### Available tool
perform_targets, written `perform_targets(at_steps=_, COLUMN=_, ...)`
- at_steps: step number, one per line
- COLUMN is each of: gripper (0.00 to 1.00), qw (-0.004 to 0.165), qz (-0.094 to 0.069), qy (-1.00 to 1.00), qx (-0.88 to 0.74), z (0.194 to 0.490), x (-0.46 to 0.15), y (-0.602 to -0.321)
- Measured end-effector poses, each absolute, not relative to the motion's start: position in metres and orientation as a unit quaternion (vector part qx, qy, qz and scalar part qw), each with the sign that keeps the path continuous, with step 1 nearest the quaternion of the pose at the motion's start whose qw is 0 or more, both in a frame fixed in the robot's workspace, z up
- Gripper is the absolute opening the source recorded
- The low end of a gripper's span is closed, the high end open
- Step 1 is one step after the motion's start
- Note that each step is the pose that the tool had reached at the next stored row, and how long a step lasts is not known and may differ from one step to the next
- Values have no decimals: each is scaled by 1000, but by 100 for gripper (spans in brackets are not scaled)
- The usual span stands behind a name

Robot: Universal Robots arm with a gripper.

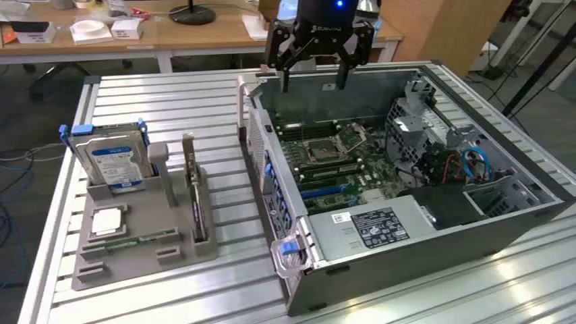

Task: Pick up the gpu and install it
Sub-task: 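Reach for the gpu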

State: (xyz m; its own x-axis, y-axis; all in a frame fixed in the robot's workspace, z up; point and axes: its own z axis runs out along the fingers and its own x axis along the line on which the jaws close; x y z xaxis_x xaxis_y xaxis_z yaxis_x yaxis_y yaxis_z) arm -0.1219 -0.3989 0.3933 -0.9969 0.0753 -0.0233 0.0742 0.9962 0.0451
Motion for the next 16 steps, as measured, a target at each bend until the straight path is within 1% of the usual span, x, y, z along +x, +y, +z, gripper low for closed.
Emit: perform_targets(at_steps=16, gripper=99, qw=12, qz=22, qy=999, qx=37, z=393, x=-122, y=-399)
